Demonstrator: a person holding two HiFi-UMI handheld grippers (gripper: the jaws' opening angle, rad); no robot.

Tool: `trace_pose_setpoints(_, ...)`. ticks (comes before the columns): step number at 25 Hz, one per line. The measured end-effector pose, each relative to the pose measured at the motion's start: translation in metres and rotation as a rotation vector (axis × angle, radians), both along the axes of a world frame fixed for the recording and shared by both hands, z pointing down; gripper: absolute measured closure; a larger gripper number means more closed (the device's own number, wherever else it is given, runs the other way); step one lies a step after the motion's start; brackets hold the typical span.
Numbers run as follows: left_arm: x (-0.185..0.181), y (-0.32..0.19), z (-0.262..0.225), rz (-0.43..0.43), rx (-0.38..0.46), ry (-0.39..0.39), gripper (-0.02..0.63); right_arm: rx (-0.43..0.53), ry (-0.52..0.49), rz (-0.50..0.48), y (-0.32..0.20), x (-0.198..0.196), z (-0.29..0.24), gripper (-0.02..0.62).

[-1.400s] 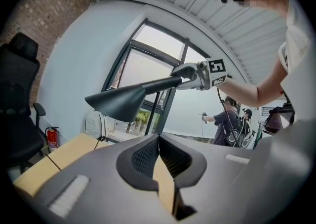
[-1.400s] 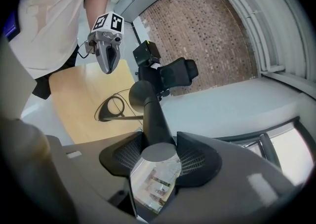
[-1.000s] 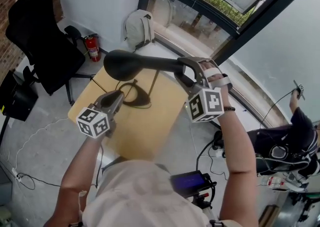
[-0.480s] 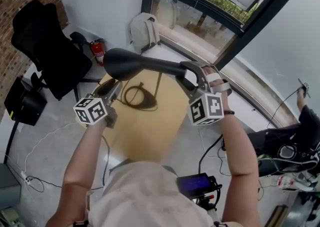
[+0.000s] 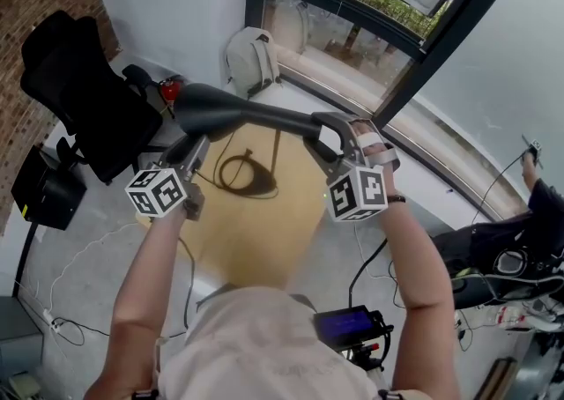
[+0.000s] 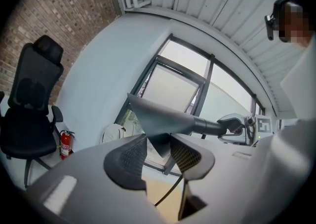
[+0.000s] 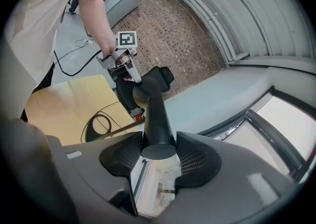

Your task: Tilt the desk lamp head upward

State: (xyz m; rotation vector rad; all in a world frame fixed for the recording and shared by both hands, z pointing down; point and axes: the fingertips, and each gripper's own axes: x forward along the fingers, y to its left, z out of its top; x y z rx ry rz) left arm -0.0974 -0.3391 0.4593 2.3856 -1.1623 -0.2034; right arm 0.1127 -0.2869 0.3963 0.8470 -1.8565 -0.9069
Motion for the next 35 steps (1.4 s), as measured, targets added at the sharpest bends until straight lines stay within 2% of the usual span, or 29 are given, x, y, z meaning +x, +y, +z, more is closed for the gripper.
trace_pose_setpoints(7,-0.006,-0.001,-0.023,-0.032,0.09,-0.089,0.46,-0.021,-0.049,0.025,0.002,0.002,0.01,0.371)
trace_pose_setpoints(13,-0.008,-0.001,-0.048,-0.038,0.176,-0.175,0.462,-0.079,-0.08,0.071,0.004,0.004,0.022,0.376)
trace_pose_setpoints(22,-0.008,0.002,-0.06,-0.043,0.222,-0.235,0.465,-0.134,-0.104,0.13,0.002,0.004,0.027,0.379)
trace_pose_setpoints(35,-0.001,0.006,-0.102,-0.037,0.355,-0.334,0.472,-0.174,-0.308,0.146,0.001,0.004,0.035,0.385)
